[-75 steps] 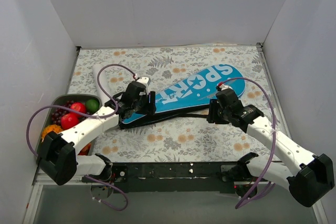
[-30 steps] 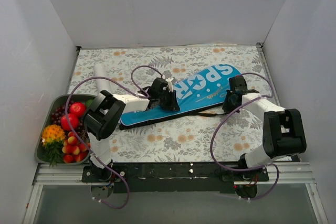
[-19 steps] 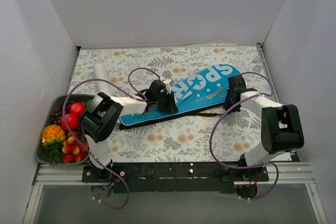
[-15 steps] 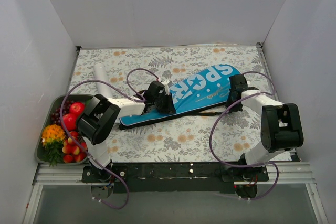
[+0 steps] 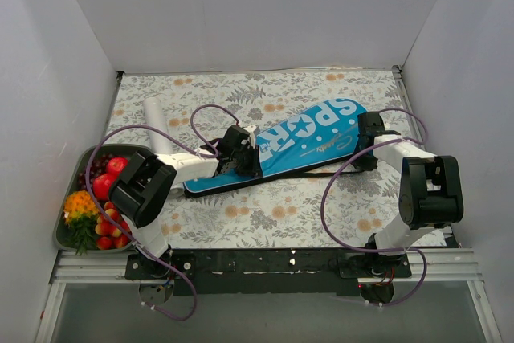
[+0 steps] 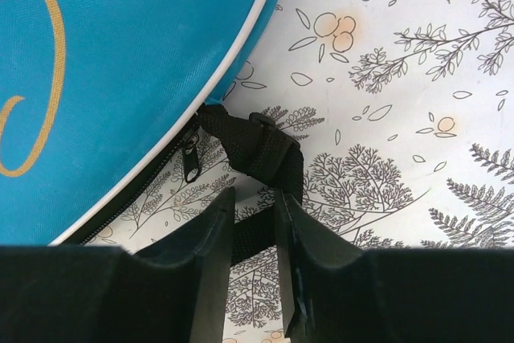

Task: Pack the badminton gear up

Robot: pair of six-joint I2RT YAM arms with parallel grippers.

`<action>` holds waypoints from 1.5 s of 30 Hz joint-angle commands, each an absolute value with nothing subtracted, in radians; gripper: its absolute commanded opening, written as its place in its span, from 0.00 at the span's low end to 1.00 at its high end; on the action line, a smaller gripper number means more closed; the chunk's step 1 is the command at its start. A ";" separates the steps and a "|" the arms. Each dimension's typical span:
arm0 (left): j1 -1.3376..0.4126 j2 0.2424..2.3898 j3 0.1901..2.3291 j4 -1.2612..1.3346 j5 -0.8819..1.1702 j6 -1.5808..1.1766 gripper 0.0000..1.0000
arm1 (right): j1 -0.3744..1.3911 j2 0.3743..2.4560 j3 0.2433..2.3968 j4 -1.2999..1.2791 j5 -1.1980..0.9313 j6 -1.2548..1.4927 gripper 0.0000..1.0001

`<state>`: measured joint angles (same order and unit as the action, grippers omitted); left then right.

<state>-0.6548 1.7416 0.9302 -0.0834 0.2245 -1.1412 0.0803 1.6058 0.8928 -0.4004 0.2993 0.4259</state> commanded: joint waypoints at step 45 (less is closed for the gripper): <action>-0.653 1.756 0.928 -0.126 0.227 -1.095 0.12 | 0.110 1.770 0.946 -0.400 0.290 0.416 0.19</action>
